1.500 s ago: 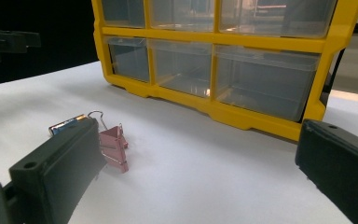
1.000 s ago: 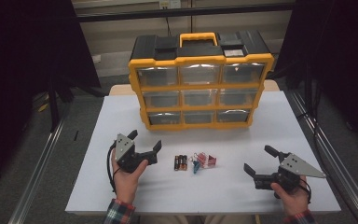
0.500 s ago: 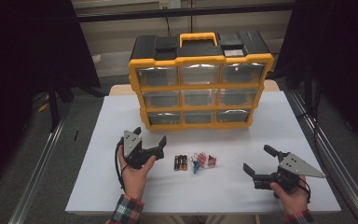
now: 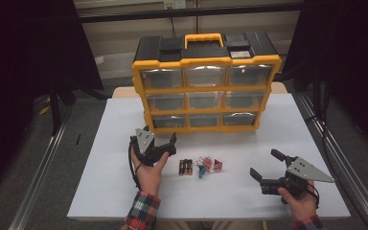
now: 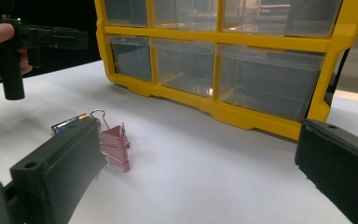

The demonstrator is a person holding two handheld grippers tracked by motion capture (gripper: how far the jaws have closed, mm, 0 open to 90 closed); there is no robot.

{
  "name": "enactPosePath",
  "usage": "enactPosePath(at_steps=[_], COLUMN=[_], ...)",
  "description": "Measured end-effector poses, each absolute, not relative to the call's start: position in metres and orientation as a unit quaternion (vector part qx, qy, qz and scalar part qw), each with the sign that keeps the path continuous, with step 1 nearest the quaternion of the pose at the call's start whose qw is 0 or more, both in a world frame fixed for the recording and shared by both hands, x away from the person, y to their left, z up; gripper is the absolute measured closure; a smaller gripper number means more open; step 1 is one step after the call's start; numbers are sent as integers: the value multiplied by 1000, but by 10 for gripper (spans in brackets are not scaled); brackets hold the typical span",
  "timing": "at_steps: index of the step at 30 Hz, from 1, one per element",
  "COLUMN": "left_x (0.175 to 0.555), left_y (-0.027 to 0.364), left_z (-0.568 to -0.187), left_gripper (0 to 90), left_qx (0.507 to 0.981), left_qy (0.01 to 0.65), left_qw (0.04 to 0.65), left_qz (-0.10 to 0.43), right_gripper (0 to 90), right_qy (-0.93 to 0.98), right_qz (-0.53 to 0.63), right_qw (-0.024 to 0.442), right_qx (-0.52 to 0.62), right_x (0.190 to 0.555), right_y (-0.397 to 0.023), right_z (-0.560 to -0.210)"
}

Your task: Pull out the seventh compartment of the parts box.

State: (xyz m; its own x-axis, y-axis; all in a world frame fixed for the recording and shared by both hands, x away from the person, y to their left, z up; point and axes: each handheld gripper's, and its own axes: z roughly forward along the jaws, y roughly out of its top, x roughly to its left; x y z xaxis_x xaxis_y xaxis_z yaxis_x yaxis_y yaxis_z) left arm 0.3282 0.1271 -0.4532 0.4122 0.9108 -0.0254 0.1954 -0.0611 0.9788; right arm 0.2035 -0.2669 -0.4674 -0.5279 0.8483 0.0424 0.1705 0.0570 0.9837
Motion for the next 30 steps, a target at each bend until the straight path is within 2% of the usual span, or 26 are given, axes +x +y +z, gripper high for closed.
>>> enactPosePath(at_steps=[13, 30], left_x=[337, 351], left_y=[115, 94], left_z=[-456, -468], left_gripper=[10, 14], left_qx=[634, 622], left_qy=[446, 456], left_qw=[526, 539], left_qz=[351, 338], right_gripper=[0, 0], right_qy=[663, 660], right_qz=[569, 571], right_qw=[295, 296], right_qx=[387, 388], right_x=[204, 204], right_y=[-266, -269], right_z=[-467, -467])
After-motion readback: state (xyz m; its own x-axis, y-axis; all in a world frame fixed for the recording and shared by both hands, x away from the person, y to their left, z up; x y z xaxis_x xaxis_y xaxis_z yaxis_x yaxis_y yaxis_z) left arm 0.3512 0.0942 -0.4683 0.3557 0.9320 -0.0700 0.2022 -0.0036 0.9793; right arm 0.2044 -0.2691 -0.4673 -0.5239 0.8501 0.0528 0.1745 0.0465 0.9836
